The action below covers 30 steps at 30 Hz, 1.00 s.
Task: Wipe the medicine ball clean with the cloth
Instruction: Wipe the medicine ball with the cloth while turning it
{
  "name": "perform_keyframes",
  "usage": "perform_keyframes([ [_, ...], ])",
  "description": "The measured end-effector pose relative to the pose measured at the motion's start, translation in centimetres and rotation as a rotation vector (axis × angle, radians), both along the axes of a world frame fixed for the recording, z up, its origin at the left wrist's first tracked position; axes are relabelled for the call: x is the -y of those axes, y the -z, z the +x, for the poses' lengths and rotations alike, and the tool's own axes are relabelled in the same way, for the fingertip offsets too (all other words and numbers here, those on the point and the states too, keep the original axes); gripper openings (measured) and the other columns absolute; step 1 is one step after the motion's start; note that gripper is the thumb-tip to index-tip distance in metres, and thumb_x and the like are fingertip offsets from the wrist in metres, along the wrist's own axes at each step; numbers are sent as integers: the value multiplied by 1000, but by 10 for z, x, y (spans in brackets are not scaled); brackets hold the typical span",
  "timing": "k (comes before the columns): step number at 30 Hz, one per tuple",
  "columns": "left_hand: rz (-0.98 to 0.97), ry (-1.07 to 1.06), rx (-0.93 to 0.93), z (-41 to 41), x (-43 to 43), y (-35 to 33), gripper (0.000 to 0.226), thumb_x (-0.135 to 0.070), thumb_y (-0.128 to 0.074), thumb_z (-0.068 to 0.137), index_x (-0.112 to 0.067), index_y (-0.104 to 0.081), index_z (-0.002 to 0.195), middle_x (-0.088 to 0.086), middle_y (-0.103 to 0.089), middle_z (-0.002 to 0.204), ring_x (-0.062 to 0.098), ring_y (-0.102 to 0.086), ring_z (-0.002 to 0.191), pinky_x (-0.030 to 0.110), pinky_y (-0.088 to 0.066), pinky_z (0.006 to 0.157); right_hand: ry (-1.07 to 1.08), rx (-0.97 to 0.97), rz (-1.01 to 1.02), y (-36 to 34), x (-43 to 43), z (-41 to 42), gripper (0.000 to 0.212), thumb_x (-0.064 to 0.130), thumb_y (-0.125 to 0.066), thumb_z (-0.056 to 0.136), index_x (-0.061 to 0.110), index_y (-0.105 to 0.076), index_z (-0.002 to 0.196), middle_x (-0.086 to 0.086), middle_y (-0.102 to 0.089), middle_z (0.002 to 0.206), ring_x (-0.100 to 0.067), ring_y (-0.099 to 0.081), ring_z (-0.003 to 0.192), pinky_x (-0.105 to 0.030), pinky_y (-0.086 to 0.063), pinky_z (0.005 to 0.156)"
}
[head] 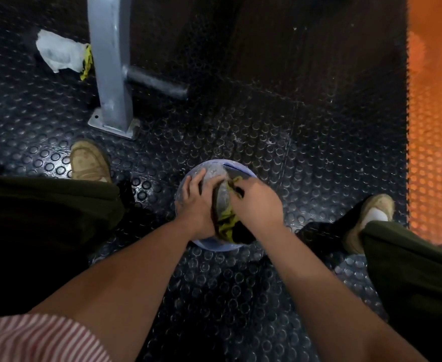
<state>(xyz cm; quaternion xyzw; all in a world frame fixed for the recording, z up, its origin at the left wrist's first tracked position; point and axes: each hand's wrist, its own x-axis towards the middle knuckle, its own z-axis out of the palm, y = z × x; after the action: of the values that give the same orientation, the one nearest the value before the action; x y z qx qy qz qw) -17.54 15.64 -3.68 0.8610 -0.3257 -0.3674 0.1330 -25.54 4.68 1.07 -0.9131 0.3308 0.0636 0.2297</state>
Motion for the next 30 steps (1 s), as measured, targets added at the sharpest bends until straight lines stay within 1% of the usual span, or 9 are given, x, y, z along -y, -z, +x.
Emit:
perform_keyframes([
  [4,-13,-25,5,-1,-1,1,108,-10,-75,72,-50,-2,141,-9,21,155,26,19,145,58,-10,117,2,12,32,-2,-20,-24,20,28,-53,91,17,-68,99,-2,-57,96,-26,-59,89,-34,-45,66],
  [7,-10,1,-13,1,-2,-1,112,-22,-80,71,-47,0,145,-7,23,155,28,21,145,61,-10,116,-3,-49,11,-4,-4,-5,18,29,-50,91,18,-64,87,2,-55,85,-25,-59,84,-31,-42,62],
  [10,39,73,0,4,-2,-4,136,-43,-92,54,-38,6,148,-2,24,155,31,21,145,62,-9,116,68,-113,20,-3,25,29,19,27,-48,92,15,-62,98,-4,-60,88,-25,-55,79,-30,-40,62],
  [13,38,80,11,6,0,-5,141,-48,-93,48,-35,4,150,-1,21,157,32,19,145,62,-11,116,57,-155,36,-1,33,43,23,28,-48,94,12,-59,106,-8,-62,97,-25,-52,80,-30,-39,65],
  [15,44,46,-10,9,5,-4,138,-43,-93,50,-41,4,148,-8,23,155,30,20,145,59,-8,117,18,-125,11,0,23,32,26,30,-45,96,14,-61,107,-6,-63,98,-25,-58,86,-30,-40,66],
  [17,41,10,-20,12,11,-2,122,-30,-88,63,-49,2,142,-14,22,153,28,19,145,56,-10,118,-10,-73,-7,0,8,11,26,31,-43,97,15,-61,106,-5,-61,100,-26,-60,90,-30,-42,66],
  [21,32,12,-6,12,13,-2,107,-10,-74,73,-52,-3,141,-11,19,154,28,16,146,51,-13,117,-24,-44,24,0,-12,-19,25,28,-44,96,15,-57,113,-5,-57,110,-27,-59,96,-33,-43,72],
  [25,35,50,26,7,5,-4,106,-21,-74,77,-44,3,147,-2,25,156,30,21,145,50,-7,118,3,-105,-2,-1,-2,3,23,25,-45,96,12,-56,112,-6,-58,110,-29,-60,95,-34,-45,69],
  [30,71,117,13,8,2,-8,137,-47,-89,59,-27,10,152,0,26,156,32,23,145,55,-4,118,45,-158,-16,2,15,39,30,18,-44,97,15,-56,124,-9,-57,117,-29,-59,100,-33,-44,69],
])
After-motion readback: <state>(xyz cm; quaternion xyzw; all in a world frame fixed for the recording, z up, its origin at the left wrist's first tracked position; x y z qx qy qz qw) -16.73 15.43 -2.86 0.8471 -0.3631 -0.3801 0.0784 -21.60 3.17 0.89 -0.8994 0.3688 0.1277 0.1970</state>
